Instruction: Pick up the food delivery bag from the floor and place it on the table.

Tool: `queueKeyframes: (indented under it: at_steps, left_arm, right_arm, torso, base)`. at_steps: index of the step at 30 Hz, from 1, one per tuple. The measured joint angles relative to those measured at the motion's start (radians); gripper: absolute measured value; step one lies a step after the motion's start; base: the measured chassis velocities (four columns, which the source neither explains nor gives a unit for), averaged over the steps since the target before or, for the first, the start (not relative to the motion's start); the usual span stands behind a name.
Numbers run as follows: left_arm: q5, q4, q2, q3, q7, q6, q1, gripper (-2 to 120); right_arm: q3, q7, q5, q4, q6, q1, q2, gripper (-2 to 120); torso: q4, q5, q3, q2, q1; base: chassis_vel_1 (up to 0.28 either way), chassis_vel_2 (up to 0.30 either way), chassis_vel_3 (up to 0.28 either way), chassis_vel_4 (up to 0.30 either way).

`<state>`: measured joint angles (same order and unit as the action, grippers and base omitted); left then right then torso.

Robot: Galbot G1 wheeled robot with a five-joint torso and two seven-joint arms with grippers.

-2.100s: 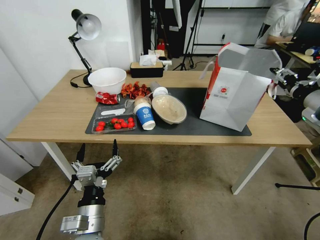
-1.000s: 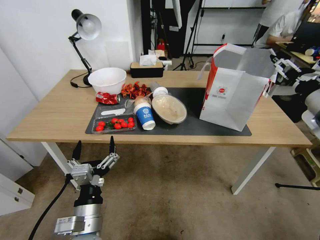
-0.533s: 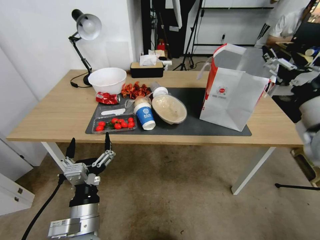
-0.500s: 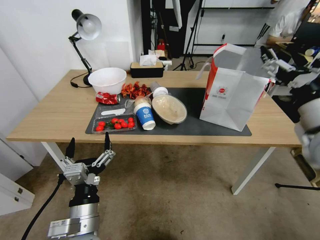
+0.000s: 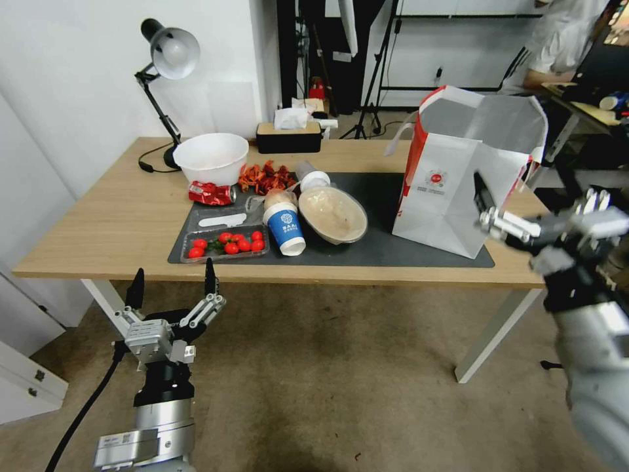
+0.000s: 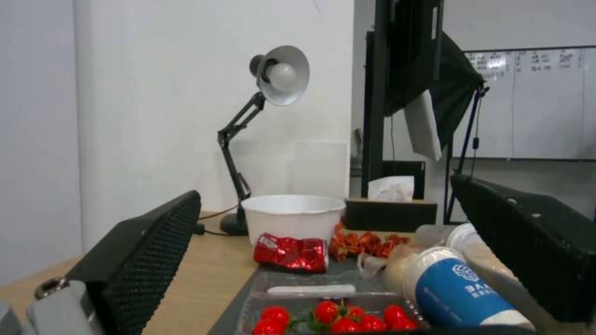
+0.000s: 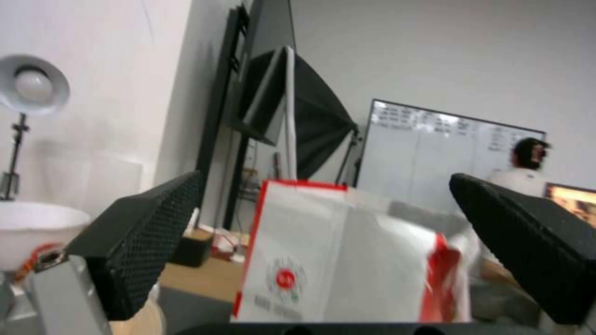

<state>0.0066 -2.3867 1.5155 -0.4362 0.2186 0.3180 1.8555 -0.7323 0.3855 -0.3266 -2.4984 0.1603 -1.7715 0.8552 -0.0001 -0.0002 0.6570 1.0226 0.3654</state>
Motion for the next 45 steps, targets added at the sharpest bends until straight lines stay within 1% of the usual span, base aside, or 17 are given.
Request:
queueKeyframes:
  at_steps: [2, 3, 4, 7, 8, 11, 15, 16, 22, 45]
  left_arm:
    - [0.000, 0.001, 0.000, 0.001, -0.002, 0.003, 0.000, 100]
    - [0.000, 0.002, 0.000, 0.003, -0.005, 0.005, 0.001, 100]
    - [0.000, 0.002, 0.000, 0.003, -0.005, 0.005, 0.001, 100]
    - [0.003, 0.007, 0.000, 0.008, -0.014, 0.012, 0.002, 100]
    - [0.003, 0.007, 0.000, 0.008, -0.014, 0.012, 0.002, 100]
    - [0.003, 0.010, -0.004, 0.012, -0.019, 0.015, 0.002, 100]
    - [0.000, 0.013, -0.005, 0.015, -0.024, 0.016, 0.001, 100]
    - [0.000, 0.013, -0.005, 0.015, -0.024, 0.016, 0.001, 100]
    - [-0.002, 0.025, -0.012, 0.019, -0.032, 0.020, 0.000, 100]
    - [-0.010, 0.053, -0.022, 0.019, -0.016, 0.019, -0.009, 100]
  right_arm:
    - [0.014, 0.015, 0.051, 0.000, 0.011, -0.043, 0.042, 100]
    - [0.030, 0.027, 0.086, 0.000, 0.018, -0.071, 0.076, 100]
    - [0.030, 0.027, 0.086, 0.000, 0.018, -0.071, 0.076, 100]
    - [0.068, 0.050, 0.168, 0.000, 0.045, -0.113, 0.147, 100]
    - [0.068, 0.050, 0.168, 0.000, 0.045, -0.113, 0.147, 100]
    - [0.101, 0.082, 0.223, 0.000, 0.050, -0.137, 0.192, 100]
    - [0.125, 0.096, 0.237, 0.000, 0.050, -0.153, 0.220, 100]
    - [0.125, 0.096, 0.237, 0.000, 0.050, -0.153, 0.220, 100]
    - [0.193, 0.081, 0.244, 0.017, 0.054, -0.169, 0.280, 100]
    - [0.234, 0.043, 0.206, 0.038, 0.044, -0.164, 0.301, 100]
  torso:
    - [0.0001, 0.0000, 0.000, 0.000, 0.000]
    - [0.0000, 0.0000, 0.000, 0.000, 0.000]
    - [0.0000, 0.0000, 0.000, 0.000, 0.000]
    - [0.0001, 0.0000, 0.000, 0.000, 0.000]
    - [0.0001, 0.0000, 0.000, 0.000, 0.000]
    - [0.0002, 0.0001, 0.000, 0.000, 0.000]
    - [0.0002, 0.0001, 0.000, 0.000, 0.000]
    - [0.0002, 0.0001, 0.000, 0.000, 0.000]
    - [0.0001, 0.0002, 0.000, 0.000, 0.000]
    - [0.0001, 0.0001, 0.000, 0.000, 0.000]
  base:
    - [0.000, 0.000, 0.000, 0.000]
    - [0.000, 0.000, 0.000, 0.000]
    - [0.000, 0.000, 0.000, 0.000]
    - [0.000, 0.000, 0.000, 0.000]
    - [0.000, 0.000, 0.000, 0.000]
    - [0.000, 0.000, 0.000, 0.000]
    - [0.000, 0.000, 0.000, 0.000]
    - [0.000, 0.000, 0.000, 0.000]
    - [0.000, 0.000, 0.000, 0.000]
    - [0.000, 0.000, 0.000, 0.000]
